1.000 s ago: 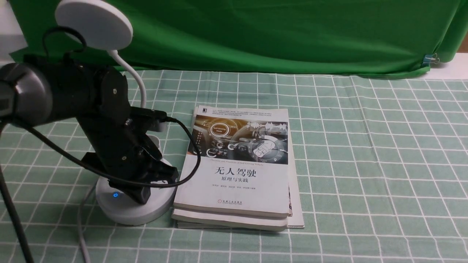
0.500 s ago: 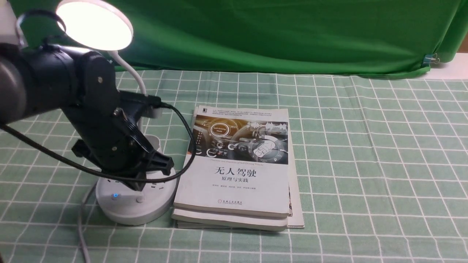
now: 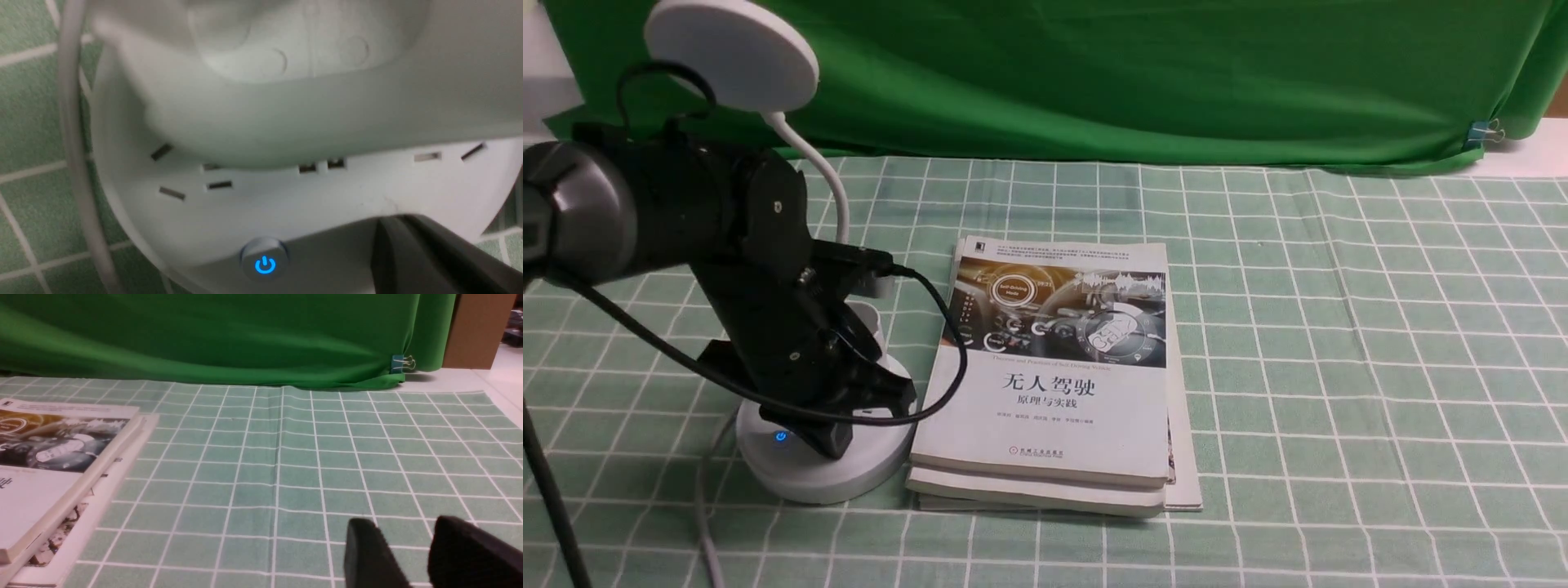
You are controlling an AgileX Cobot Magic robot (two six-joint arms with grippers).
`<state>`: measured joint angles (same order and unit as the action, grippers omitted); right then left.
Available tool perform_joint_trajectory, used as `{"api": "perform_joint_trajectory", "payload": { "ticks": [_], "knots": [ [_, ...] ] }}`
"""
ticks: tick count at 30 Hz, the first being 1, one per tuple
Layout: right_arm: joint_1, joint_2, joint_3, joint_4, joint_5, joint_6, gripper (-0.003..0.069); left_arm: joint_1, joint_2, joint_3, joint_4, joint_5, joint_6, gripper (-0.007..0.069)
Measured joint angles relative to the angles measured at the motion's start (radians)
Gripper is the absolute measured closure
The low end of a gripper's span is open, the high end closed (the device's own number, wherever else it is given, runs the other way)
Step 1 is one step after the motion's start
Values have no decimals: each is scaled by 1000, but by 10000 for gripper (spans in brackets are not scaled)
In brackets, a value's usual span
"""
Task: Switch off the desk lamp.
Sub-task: Use the left arm to press the button switch on the lamp holder
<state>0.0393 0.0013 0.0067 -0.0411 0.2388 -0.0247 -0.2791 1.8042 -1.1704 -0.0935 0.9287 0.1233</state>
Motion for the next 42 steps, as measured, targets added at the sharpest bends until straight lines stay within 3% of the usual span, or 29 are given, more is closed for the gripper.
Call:
{"api": "perform_joint_trajectory", "payload": {
  "ticks": [18, 42],
  "knots": [
    [0, 0, 0, 0, 0, 0, 417, 0, -117, 7, -1, 19, -1, 622],
    [0, 0, 0, 0, 0, 0, 417, 0, -27, 8, -2, 5, 1, 622]
  ]
}}
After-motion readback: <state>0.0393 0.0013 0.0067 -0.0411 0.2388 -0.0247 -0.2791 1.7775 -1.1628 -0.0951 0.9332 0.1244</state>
